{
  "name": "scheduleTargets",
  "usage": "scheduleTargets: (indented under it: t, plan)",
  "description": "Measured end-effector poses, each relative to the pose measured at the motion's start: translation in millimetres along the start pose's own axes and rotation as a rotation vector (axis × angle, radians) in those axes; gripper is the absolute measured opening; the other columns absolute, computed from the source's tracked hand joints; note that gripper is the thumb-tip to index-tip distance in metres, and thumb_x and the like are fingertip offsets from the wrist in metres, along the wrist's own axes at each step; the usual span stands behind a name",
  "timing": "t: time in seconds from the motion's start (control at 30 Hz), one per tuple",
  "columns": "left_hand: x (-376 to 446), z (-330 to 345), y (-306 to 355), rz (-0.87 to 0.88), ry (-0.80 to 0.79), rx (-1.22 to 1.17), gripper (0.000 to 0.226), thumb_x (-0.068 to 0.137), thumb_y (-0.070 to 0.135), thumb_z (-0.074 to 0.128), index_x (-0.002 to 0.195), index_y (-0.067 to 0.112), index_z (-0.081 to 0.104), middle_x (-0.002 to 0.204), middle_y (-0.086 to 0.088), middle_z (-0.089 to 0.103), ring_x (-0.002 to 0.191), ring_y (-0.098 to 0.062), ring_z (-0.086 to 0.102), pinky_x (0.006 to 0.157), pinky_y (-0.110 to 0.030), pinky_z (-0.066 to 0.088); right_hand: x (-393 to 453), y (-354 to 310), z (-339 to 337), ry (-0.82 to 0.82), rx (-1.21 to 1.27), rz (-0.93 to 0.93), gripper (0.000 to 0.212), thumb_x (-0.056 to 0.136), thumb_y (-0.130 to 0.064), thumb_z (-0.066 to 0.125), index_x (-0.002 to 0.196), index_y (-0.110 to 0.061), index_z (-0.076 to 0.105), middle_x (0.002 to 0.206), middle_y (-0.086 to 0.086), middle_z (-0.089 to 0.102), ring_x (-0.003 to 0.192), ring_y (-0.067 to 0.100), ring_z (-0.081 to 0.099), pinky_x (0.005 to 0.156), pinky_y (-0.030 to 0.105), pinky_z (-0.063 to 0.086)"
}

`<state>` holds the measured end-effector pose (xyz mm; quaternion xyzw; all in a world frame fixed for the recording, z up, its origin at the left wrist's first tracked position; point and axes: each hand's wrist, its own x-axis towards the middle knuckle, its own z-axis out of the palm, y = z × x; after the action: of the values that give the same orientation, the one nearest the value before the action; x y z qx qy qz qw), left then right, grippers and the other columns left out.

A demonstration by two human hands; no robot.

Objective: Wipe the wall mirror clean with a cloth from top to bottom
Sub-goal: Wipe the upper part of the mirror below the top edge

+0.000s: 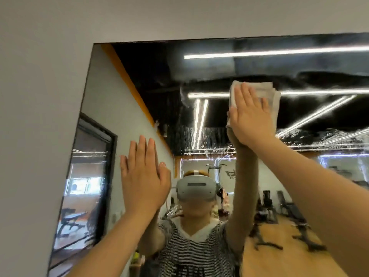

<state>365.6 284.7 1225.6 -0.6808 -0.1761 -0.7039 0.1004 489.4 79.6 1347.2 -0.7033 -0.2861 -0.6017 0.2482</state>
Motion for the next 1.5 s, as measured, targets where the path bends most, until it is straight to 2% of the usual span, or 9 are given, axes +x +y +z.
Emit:
scheduleTargets:
  t: [0.43, 0.63, 0.97, 1.23, 1.33, 1.4, 1.5]
  plan:
    - [0.5, 4.1, -1.2, 0.003, 0.010, 0.012, 0.063, 0.095, 0.038, 0.026, 0.152, 0.011, 0.027, 0.159, -0.008, 0.022, 0.147, -0.021, 0.011, 0.118, -0.042, 0.004, -2.0, 1.6, 8.3, 0.057, 0.021, -0.005, 0.058, 0.104, -0.033, 0.020, 0.156, -0.014, 0.003, 0.164, 0.004, -0.001, 0.150, 0.021, 0.000, 0.120, 0.045, 0.000]
    - [1.1, 2.1, 2.2, 0.000, 0.016, 0.049, 0.065, 0.095, 0.039, 0.022, 0.150, 0.007, 0.029, 0.158, -0.013, 0.026, 0.147, -0.028, 0.017, 0.117, -0.045, 0.009, -2.6, 3.3, 10.6, 0.073, 0.026, -0.016, 0.059, 0.104, -0.035, 0.020, 0.156, -0.012, 0.003, 0.163, 0.008, 0.002, 0.150, 0.025, 0.004, 0.119, 0.046, 0.002]
    - [1.3, -2.7, 5.4, -0.013, -0.006, 0.047, 0.065, 0.094, 0.039, 0.023, 0.148, 0.004, 0.033, 0.156, -0.016, 0.029, 0.145, -0.035, 0.023, 0.116, -0.048, 0.012, -6.2, 6.6, 11.7, 0.037, 0.043, -0.062, 0.061, 0.103, -0.036, 0.020, 0.155, -0.012, 0.001, 0.163, 0.007, 0.000, 0.150, 0.022, -0.001, 0.119, 0.046, -0.002]
    - [1.6, -0.9, 0.7, -0.016, -0.028, 0.023, 0.065, 0.093, 0.037, 0.027, 0.150, 0.008, 0.029, 0.158, -0.013, 0.027, 0.146, -0.028, 0.018, 0.117, -0.046, 0.009, -9.1, 3.9, 5.6, 0.014, 0.037, -0.061, 0.060, 0.104, -0.036, 0.022, 0.155, -0.013, 0.001, 0.163, 0.006, -0.002, 0.150, 0.020, -0.004, 0.120, 0.044, -0.004]
    - [5.1, -9.4, 2.7, -0.007, -0.068, -0.002, 0.067, 0.090, 0.038, 0.028, 0.149, 0.008, 0.032, 0.157, -0.013, 0.029, 0.145, -0.030, 0.020, 0.116, -0.046, 0.008, -10.7, 2.7, 2.6, 0.013, 0.022, -0.071, 0.060, 0.103, -0.038, 0.016, 0.155, -0.014, 0.000, 0.163, 0.005, -0.003, 0.150, 0.019, -0.005, 0.119, 0.042, -0.005]
    - [12.9, -20.8, -3.1, 0.011, -0.131, -0.025, 0.065, 0.088, 0.038, 0.034, 0.146, 0.010, 0.038, 0.154, -0.013, 0.033, 0.143, -0.031, 0.025, 0.115, -0.049, 0.013, -11.5, 1.9, 2.3, 0.003, 0.011, -0.064, 0.063, 0.100, -0.041, 0.013, 0.156, -0.014, 0.001, 0.163, 0.004, -0.003, 0.150, 0.019, -0.005, 0.119, 0.042, -0.005]
    - [35.3, -41.3, -32.5, 0.143, -0.119, -0.001, 0.056, 0.087, 0.031, 0.042, 0.139, 0.010, 0.047, 0.146, -0.014, 0.043, 0.136, -0.033, 0.036, 0.112, -0.054, 0.023, -9.6, 1.1, 4.7, -0.011, -0.007, -0.030, 0.065, 0.098, -0.043, 0.012, 0.156, -0.015, 0.002, 0.164, 0.003, -0.003, 0.150, 0.018, -0.005, 0.119, 0.042, -0.004]
